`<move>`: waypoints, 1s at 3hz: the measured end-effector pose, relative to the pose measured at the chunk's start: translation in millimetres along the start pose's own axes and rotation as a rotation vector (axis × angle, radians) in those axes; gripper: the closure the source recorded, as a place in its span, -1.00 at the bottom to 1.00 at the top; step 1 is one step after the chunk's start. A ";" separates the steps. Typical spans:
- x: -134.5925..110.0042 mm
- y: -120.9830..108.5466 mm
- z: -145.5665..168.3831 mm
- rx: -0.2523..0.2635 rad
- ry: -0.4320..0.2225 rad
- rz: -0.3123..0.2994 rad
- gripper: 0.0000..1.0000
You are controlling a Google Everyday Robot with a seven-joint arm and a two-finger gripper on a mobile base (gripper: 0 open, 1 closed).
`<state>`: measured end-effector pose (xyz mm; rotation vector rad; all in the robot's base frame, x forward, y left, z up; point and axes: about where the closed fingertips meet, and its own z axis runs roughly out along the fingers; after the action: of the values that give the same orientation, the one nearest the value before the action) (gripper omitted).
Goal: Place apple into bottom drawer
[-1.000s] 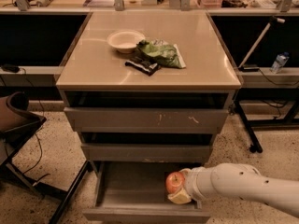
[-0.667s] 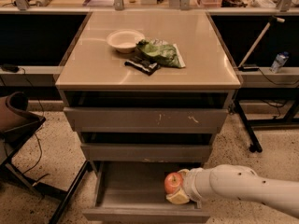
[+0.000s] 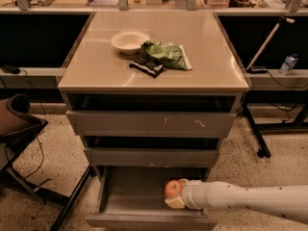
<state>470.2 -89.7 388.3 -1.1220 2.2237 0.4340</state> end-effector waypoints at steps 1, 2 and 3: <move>21.8 -23.6 42.4 0.042 -0.018 0.097 1.00; 56.3 -39.3 74.8 0.066 0.028 0.198 1.00; 63.0 -39.3 77.6 0.065 0.038 0.205 1.00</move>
Offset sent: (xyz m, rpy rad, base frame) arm 0.0424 -0.0426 -0.1554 -0.0110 0.1700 -0.3141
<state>501.5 -110.2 287.6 -0.8794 2.3791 0.4238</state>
